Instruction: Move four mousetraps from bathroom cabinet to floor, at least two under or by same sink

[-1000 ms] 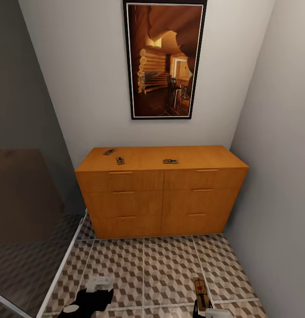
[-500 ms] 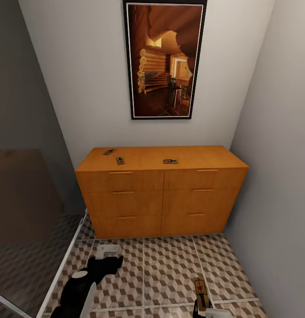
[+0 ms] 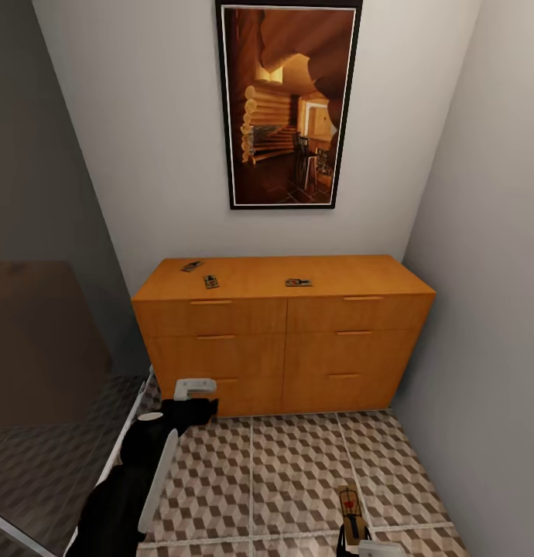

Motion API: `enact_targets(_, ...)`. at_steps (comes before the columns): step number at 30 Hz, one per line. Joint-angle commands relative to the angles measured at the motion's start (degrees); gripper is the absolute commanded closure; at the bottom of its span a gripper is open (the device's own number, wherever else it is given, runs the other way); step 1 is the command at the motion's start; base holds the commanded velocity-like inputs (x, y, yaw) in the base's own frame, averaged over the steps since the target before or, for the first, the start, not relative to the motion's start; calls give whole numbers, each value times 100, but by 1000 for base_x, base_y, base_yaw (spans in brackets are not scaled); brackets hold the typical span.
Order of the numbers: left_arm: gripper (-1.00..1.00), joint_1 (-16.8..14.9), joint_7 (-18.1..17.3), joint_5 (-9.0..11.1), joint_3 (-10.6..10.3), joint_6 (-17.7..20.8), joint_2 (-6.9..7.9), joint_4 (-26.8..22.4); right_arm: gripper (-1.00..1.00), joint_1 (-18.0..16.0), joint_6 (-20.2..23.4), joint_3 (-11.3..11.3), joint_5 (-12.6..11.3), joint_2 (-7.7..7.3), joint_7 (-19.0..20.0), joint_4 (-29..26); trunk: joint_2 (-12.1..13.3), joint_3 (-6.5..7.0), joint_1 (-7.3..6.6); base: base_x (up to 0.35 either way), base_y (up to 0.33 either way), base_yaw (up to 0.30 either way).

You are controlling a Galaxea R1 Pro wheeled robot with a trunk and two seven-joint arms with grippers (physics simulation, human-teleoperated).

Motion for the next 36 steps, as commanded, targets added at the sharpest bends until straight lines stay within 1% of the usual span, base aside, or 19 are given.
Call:
enact_targets(1,-100,-75,44,-5,-6,85,-5,5,100,-4,4,4,47,2,-70,6,-3,-6,0,0,0,0)
enact_targets(4,-100,-297,82,-3,-6,204,-25,43,100,-4,4,4,46,2,-74,8,-3,-6,0,0,0,0)
enact_targets(5,-100,-474,98,-3,-6,252,-38,68,100,-4,4,4,46,2,-75,10,-3,-6,0,0,0,0)
enact_targets(7,-100,-661,110,-1,-6,290,-46,91,100,-4,4,4,46,0,-76,12,-3,-6,0,0,0,0)
enact_targets(9,-100,-1000,122,1,-6,397,-55,109,100,-4,4,4,46,-4,-77,13,-3,-6,0,0,0,0)
enact_targets(11,-100,-1157,125,-3,-6,492,-57,101,100,-4,4,0,46,-5,-77,14,-3,-6,0,0,0,0)
enact_targets(12,-100,-1325,127,-6,-6,601,-59,89,100,-4,4,-2,46,-6,-77,14,-3,-6,0,0,0,0)
enact_targets(14,-100,-1498,129,-8,-6,686,-60,77,100,-4,4,-3,46,-9,-77,13,-3,-6,0,0,0,0)
enact_targets(15,-100,-1657,129,-12,-6,741,-60,63,100,-4,4,-4,46,-12,-77,10,-3,-6,0,0,0,0)
enact_targets(17,-100,-1847,134,-16,-6,790,-61,19,100,-4,4,-4,48,-14,-77,8,-3,-6,0,0,0,0)
enact_targets(21,-100,-2119,142,-18,-6,831,-61,-85,100,-4,4,-5,48,-15,-77,7,-3,-6,0,0,0,0)
enact_targets(25,-100,-2380,167,-11,-6,850,-61,-82,100,-4,4,-1,47,-16,-77,6,-3,-6,0,0,0,0)
enact_targets(26,-100,-2543,215,-8,-6,855,-63,-26,100,-4,4,1,47,-16,-77,6,-3,-6,0,0,0,0)
enact_targets(30,-100,-2880,417,-4,-6,860,-65,188,100,-4,4,-3,47,-16,-77,6,-3,-6,0,0,0,0)
enact_targets(33,-100,-3269,740,2,-6,863,-69,508,100,-4,4,-4,46,-16,-77,6,-3,-6,0,0,0,0)
enact_targets(36,-100,-3409,887,5,-6,863,-69,605,100,-4,4,-3,46,-16,-77,6,-3,-6,0,0,0,0)
